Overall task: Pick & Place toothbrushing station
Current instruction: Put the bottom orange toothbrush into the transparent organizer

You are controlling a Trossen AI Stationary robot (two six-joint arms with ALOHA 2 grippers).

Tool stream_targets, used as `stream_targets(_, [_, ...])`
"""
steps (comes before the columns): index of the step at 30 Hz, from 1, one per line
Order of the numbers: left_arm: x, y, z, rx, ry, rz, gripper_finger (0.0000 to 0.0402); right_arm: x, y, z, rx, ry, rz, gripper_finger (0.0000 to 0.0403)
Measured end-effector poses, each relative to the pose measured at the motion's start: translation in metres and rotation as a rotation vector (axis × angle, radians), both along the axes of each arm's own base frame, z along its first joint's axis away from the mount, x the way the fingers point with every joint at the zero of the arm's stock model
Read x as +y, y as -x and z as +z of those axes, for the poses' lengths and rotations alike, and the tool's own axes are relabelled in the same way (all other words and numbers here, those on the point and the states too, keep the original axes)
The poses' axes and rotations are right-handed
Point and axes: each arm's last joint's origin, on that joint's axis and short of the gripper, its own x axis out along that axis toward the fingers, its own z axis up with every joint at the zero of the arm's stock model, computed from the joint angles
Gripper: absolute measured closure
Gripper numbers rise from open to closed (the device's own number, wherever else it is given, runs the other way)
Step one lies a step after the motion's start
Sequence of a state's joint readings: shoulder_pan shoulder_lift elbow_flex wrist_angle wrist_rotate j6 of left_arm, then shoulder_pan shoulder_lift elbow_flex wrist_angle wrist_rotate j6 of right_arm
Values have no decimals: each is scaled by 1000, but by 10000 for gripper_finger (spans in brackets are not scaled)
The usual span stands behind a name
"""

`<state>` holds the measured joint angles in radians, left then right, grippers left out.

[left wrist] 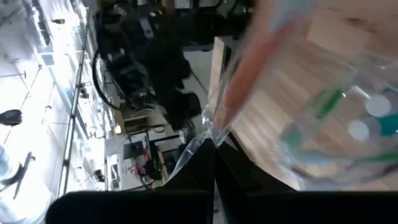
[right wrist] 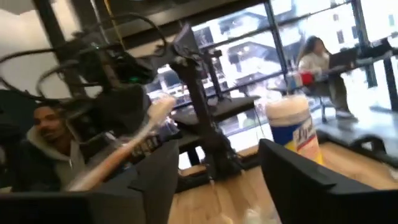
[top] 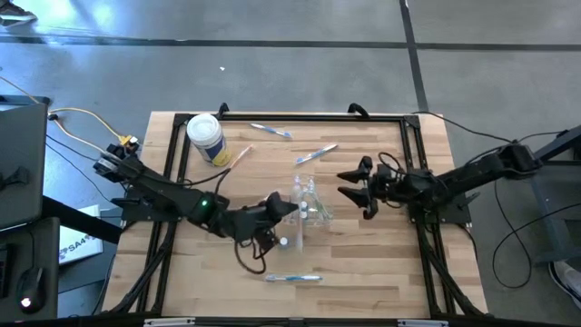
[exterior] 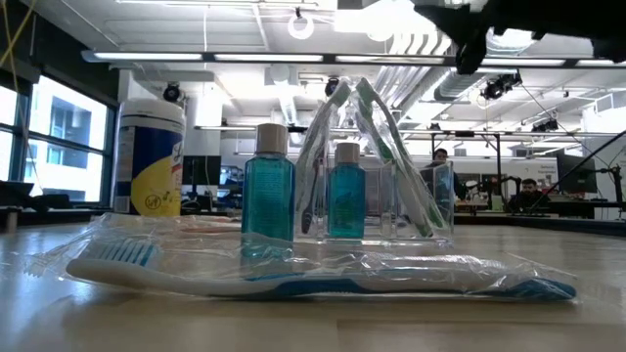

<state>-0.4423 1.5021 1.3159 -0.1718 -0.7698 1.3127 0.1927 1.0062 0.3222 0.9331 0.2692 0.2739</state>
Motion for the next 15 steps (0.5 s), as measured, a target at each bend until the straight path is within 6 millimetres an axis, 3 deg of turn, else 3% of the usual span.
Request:
stream_targets(6, [10, -11, -9, 40, -8, -14, 401, -1, -7, -3, -30, 31, 234, 161])
stream_targets(15, [10, -15, -3, -8, 42, -119, 401, -12, -18, -11, -31, -103, 175, 160])
